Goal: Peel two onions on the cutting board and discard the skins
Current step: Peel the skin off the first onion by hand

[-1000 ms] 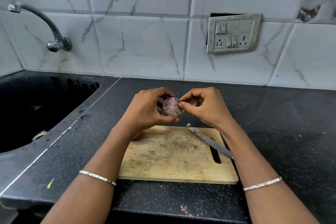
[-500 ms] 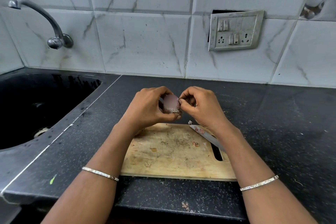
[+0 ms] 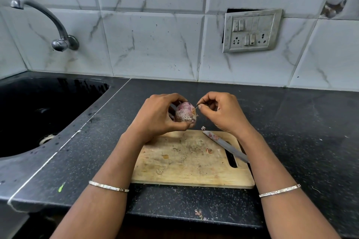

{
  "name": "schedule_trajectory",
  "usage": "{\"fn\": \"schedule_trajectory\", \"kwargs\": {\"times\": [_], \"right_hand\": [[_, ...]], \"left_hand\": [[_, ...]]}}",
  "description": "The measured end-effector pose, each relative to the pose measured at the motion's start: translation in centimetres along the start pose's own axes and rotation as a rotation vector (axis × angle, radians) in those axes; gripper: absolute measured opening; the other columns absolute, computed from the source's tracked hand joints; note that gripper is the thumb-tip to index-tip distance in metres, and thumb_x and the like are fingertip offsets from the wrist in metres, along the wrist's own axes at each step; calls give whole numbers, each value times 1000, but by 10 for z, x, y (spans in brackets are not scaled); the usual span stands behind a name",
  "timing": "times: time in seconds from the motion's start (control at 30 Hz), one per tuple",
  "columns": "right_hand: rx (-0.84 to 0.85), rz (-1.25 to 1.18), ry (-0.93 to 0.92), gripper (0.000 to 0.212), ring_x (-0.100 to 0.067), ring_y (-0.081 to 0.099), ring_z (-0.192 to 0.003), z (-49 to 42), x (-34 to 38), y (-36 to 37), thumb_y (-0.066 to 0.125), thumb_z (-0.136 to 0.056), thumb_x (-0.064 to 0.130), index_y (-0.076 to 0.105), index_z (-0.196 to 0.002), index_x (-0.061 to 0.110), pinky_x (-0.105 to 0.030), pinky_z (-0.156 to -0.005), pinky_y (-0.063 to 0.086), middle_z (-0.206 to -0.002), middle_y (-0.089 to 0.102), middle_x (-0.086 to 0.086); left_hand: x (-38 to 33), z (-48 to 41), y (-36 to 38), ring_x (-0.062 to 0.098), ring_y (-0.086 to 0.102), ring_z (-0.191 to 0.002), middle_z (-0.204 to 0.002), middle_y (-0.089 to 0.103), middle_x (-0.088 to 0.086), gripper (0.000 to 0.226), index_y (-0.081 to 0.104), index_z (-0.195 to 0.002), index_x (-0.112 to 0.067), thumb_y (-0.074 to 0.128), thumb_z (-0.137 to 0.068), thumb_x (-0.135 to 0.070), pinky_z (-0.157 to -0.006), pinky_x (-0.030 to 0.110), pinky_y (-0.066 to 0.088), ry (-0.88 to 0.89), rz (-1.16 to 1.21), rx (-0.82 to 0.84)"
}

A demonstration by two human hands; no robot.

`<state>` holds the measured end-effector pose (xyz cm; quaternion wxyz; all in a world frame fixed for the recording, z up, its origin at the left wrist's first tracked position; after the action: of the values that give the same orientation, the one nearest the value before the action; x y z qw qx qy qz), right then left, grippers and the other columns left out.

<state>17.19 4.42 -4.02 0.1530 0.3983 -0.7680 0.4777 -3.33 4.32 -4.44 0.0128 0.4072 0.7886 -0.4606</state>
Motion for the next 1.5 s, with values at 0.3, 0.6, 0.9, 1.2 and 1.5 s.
{"fn": "schedule_trajectory", "kwargs": {"times": [0.3, 0.6, 0.9, 1.2, 1.5], "right_hand": [[-36, -125, 80, 13, -17, 69, -72, 37, -6, -10, 62, -99, 18, 74, -94, 22, -40, -70, 58, -75, 73, 3], [104, -147, 40, 21, -7, 68, -82, 53, -7, -8, 79, -87, 24, 74, -107, 25, -24, -77, 56, -99, 74, 11], [205, -305, 170, 50, -10, 70, -96, 49, -18, 5, 93, -66, 42, 71, -110, 36, -40, -88, 60, -106, 73, 11], [94, -876, 276, 58, -31, 69, -114, 49, -16, -1, 83, -74, -7, 61, -125, 10, -49, -93, 59, -128, 65, -15], [134, -973, 254, 58, -34, 69, -113, 50, -13, -8, 72, -76, -20, 60, -127, 5, -42, -87, 61, -132, 60, -21]], "left_hand": [[-22, 37, 25, 10, 63, -105, -120, 66, -9, 67, 58, -133, -26, 75, -73, -51, -92, 37, 54, 35, -76, 28], [-25, 46, 36, 13, 67, -107, -125, 67, -4, 77, 45, -142, -27, 71, -74, -53, -89, 36, 57, -46, 86, 78], [-25, 45, 34, 4, 62, -112, -123, 61, -7, 76, 44, -133, -21, 90, -73, -23, -81, 22, 60, -7, 284, -62], [-34, 32, 43, 4, 58, -124, -137, 57, -9, 69, 46, -142, -29, 78, -81, -41, -105, 32, 51, -214, 700, -24], [-29, 16, 46, 2, 61, -119, -128, 65, -9, 56, 58, -137, -21, 73, -87, -43, -94, 15, 50, -92, 513, -23]]}}
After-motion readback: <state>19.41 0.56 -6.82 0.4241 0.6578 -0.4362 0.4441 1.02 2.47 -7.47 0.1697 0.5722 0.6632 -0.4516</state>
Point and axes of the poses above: each hand's wrist, its own z-axis away from the middle knuckle, its own y-axis out of the palm, x = y × z, the point moved 2 cm from there along -z, towards the middle knuckle
